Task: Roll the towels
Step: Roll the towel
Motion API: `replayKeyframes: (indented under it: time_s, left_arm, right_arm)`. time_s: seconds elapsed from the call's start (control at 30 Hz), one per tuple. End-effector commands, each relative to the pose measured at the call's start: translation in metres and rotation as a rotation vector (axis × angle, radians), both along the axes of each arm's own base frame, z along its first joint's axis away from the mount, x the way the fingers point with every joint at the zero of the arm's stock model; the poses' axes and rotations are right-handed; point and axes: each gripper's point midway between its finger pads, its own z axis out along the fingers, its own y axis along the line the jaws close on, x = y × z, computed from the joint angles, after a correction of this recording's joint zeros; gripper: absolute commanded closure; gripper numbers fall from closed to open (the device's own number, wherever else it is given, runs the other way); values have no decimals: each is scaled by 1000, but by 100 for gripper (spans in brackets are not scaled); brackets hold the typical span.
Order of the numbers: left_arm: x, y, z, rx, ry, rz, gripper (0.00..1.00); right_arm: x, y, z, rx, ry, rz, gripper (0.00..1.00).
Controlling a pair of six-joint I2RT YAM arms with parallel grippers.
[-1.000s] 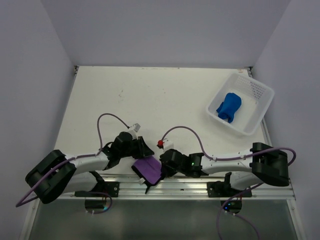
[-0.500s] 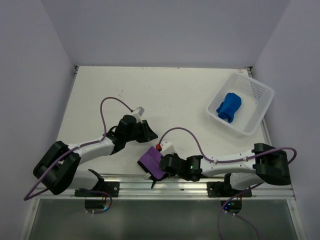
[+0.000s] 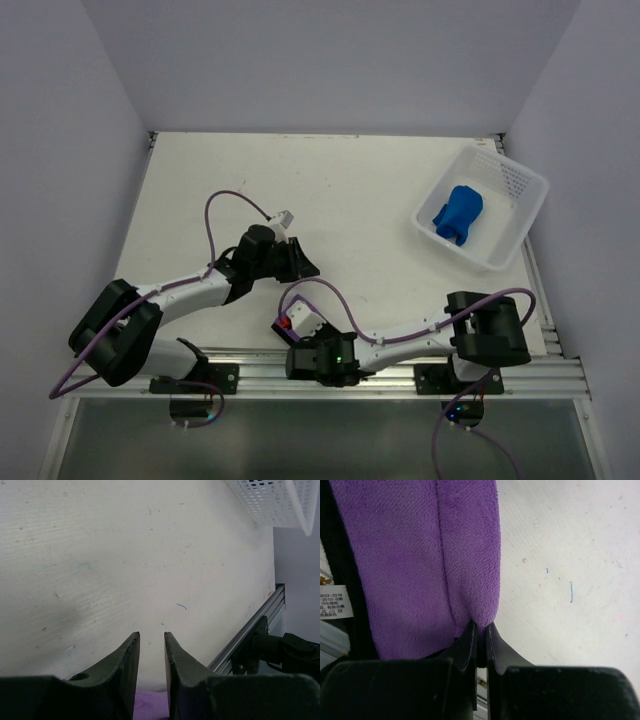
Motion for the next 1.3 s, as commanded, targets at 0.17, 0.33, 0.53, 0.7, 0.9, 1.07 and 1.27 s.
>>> replayKeyframes:
  time_s: [0.17, 0.33, 0.53, 0.7, 0.9, 1.07, 1.27]
  left_arm:
    - [2, -9, 20, -62, -24, -34, 70]
    - [-6, -11, 21, -99, -2, -49, 70]
    - [-15, -11, 20, -117, 7, -55, 71]
    - [-30, -18, 14, -114, 29, -75, 72]
    - [-51, -20, 1, -116, 64, -85, 72]
    - [-68, -14, -8, -125, 85, -83, 72]
    - [-82, -5, -10, -163, 70, -84, 72]
  right_arm:
    - [4, -1, 10, -170, -196, 11, 100]
    - [-1, 2, 2, -272, -249, 51, 100]
    - [-12, 9, -4, -370, -301, 112, 100]
    - [-20, 16, -6, -444, -345, 159, 100]
    - [-27, 19, -11, -505, -349, 207, 100]
    - [-29, 18, -16, -536, -332, 224, 100]
    - [-31, 19, -21, -551, -316, 233, 100]
